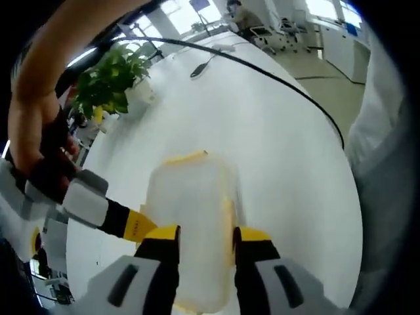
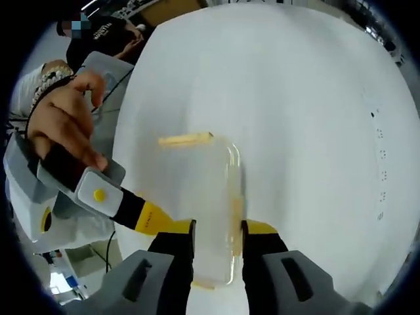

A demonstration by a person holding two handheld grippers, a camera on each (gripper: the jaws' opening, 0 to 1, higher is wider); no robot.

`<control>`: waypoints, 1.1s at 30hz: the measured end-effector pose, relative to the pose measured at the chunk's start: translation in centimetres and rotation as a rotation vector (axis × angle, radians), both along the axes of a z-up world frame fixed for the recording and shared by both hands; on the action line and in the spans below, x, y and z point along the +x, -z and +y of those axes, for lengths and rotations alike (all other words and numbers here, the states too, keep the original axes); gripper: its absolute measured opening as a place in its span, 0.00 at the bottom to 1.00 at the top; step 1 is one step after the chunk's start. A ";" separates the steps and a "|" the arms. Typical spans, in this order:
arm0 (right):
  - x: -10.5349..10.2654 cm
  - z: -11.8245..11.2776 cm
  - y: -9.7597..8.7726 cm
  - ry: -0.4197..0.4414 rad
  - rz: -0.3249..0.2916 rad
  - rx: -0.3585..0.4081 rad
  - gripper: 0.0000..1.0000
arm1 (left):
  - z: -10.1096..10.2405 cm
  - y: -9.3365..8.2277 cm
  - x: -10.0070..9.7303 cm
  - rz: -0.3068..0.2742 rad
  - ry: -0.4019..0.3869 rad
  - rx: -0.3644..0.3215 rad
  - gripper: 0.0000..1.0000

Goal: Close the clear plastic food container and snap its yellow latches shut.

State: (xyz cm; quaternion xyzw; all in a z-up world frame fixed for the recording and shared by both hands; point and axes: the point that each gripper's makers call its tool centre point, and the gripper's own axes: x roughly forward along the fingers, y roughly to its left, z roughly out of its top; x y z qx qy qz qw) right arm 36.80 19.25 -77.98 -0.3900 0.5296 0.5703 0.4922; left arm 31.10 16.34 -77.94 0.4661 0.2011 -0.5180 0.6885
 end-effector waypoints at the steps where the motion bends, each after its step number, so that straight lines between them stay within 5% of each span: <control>1: 0.0 0.0 0.0 0.001 -0.005 0.002 0.24 | 0.0 0.0 0.1 -0.006 -0.002 0.001 0.28; 8: 0.4 -0.1 -0.2 0.104 -0.074 0.080 0.25 | 0.1 -0.1 0.4 0.008 -0.089 -0.046 0.31; 14: 0.4 -0.2 -0.4 0.112 -0.154 0.131 0.24 | 0.3 -0.1 0.4 0.006 -0.134 -0.105 0.31; 19: 0.4 -0.3 -0.5 0.135 -0.211 0.153 0.24 | 0.2 -0.6 0.4 0.132 -0.258 -0.195 0.32; 24: 0.5 -0.6 -0.6 0.185 -0.252 0.189 0.24 | -0.1 -1.5 -0.3 0.277 -0.320 -0.337 0.43; 29: -0.1 -0.7 -0.5 0.183 -0.290 0.233 0.17 | -0.2 -2.5 -0.3 0.329 -0.373 -0.482 0.61; 33: -0.2 -0.7 -0.5 0.197 -0.313 0.270 0.17 | 0.5 -2.6 -0.4 0.335 -0.393 -0.498 0.70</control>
